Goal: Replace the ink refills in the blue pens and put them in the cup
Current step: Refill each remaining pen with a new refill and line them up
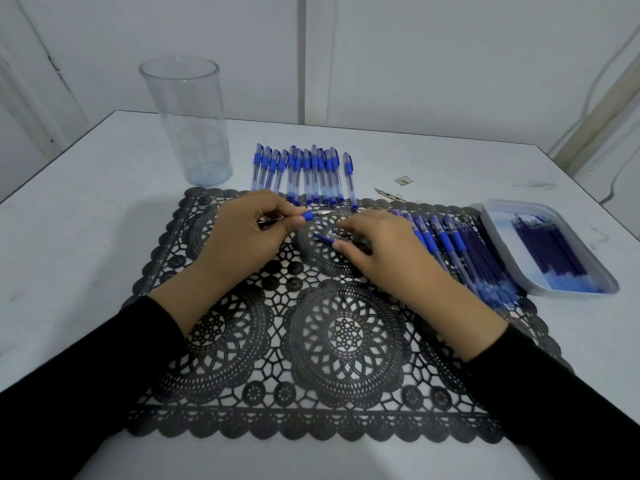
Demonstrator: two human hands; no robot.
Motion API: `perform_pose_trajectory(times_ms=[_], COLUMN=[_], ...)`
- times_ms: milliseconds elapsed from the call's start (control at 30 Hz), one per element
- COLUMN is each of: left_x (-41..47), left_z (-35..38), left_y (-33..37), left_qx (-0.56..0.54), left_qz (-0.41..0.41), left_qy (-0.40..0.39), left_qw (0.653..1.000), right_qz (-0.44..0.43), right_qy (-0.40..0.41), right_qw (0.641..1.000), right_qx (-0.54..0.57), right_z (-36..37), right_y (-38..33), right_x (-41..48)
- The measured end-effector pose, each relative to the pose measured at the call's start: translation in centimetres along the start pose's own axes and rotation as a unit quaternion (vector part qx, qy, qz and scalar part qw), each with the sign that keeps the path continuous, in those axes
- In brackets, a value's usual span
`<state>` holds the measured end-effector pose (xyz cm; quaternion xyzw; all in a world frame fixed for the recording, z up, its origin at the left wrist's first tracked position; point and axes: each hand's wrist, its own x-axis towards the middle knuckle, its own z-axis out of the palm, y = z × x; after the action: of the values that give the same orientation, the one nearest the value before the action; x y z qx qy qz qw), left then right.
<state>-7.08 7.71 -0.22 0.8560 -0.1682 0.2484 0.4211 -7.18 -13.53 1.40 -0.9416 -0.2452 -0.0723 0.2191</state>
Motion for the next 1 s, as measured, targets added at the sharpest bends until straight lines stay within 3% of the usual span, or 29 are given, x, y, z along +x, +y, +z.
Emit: perform_pose_trajectory(times_ms=[167,300,500,1000], left_x=[-0.1,-0.1,-0.3,-0.7], left_z=[0.0,-0.1,-0.1,0.7], left_y=[0.1,0.2,0.3,0.8], left_qx=[0.005,-0.008,-0.029,-0.045], left_qz=[0.009,0.016,0.038,0.07], left_qy=[-0.003,-0.01,-0.015,-0.026], left_qw=[1.0,1.0,0.999,0.996], right_qz=[-0.019,0.04,0.062,0.017], right_qy=[0.042,0.061,0.093,0.08], right_qw=[0.999,0.984,0.934,0.943], right_qx=[0.016,0.165,0.341,0.324], right_z=[0.0,-1.4,-2.5,-1.8], right_y=[0.3,1.0,2.0,1.3], right_x=[-0.1,-0.8,-1.4,-1.6])
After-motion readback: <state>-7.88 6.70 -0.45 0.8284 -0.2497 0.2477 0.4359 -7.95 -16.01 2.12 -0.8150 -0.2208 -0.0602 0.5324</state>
